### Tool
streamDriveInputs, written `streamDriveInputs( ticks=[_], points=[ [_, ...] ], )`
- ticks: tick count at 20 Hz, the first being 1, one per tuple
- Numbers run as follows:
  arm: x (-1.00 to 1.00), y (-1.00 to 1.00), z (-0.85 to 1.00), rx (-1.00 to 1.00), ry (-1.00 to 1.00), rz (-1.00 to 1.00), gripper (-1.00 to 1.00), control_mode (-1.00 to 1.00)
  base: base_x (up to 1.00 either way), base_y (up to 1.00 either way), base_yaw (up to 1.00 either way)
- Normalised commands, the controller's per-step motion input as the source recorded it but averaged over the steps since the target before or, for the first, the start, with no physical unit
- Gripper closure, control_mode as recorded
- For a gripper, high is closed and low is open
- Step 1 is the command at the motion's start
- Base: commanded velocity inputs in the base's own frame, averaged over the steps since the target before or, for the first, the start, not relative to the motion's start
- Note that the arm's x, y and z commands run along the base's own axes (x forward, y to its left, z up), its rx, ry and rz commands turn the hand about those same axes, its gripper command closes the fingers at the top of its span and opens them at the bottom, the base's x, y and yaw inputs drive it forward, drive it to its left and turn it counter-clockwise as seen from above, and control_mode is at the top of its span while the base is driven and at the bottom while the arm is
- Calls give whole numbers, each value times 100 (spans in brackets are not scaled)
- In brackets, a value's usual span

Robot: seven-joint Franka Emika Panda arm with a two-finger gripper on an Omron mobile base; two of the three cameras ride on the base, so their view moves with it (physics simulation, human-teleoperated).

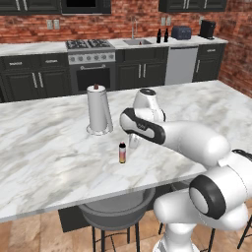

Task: Place the large bottle from the dining counter next to the other large bottle outside the sink, and place the small bottle from the dining counter next to the other small bottle inside the sink.

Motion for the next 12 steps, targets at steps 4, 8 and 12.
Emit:
streamDriveInputs(
  ticks=[4,8,12],
  points=[
    [0,15,-6,-2,-3,10,-100,-100,0,0,0],
    [0,9,0,-2,-1,9,-100,-100,0,0,0],
    [0,7,0,-1,0,7,-100,-100,0,0,0]
  ],
)
